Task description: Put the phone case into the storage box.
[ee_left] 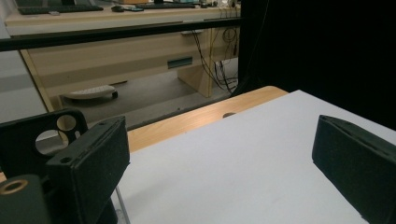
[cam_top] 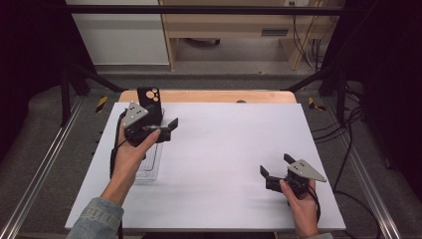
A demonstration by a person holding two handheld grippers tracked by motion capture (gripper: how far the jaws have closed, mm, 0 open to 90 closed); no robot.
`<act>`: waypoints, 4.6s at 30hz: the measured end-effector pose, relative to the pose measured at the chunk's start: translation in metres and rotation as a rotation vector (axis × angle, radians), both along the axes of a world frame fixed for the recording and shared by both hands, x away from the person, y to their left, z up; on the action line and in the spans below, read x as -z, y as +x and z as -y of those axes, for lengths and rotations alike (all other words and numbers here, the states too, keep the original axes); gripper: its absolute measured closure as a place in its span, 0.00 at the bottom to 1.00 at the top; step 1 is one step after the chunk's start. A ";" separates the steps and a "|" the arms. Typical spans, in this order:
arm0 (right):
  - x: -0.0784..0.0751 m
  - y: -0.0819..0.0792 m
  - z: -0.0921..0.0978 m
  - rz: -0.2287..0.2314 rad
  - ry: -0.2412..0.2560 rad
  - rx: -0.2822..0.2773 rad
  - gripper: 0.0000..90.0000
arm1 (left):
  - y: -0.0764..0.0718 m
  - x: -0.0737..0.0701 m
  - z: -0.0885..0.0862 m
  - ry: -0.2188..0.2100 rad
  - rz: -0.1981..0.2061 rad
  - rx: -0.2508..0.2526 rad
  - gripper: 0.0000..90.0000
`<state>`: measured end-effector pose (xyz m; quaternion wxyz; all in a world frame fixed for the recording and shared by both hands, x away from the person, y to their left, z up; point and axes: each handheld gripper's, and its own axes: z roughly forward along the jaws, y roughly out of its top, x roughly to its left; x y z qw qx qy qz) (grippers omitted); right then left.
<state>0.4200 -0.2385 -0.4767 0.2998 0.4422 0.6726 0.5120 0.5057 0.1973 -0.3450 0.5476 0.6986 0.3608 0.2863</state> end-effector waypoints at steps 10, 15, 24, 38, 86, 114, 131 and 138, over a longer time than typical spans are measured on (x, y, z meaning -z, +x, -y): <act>0.000 0.000 0.001 -0.001 0.014 -0.003 0.04 | -0.009 -0.004 0.005 -0.039 0.043 0.024 0.02; 0.000 0.000 0.002 -0.007 0.036 -0.007 0.04 | -0.013 -0.003 0.009 -0.056 0.045 0.039 0.02; 0.001 0.000 0.003 -0.016 0.064 -0.015 0.03 | -0.025 0.000 0.017 -0.061 0.060 0.062 0.02; 0.001 0.000 0.005 -0.010 0.063 -0.027 0.03 | -0.043 0.009 0.027 -0.043 0.098 0.040 0.01; 0.000 -0.003 0.001 0.021 0.027 -0.045 0.03 | -0.092 0.021 -0.054 -0.049 0.129 -0.081 0.01; -0.001 -0.009 0.004 0.030 0.011 -0.045 0.03 | -0.107 0.031 -0.086 0.017 0.165 -0.146 0.01; -0.001 -0.014 0.008 0.070 -0.018 -0.033 0.03 | -0.111 0.047 -0.097 -0.033 0.177 -0.158 0.01; -0.001 -0.015 0.009 0.070 -0.021 -0.031 0.03 | -0.109 0.059 -0.103 -0.048 0.165 -0.168 0.01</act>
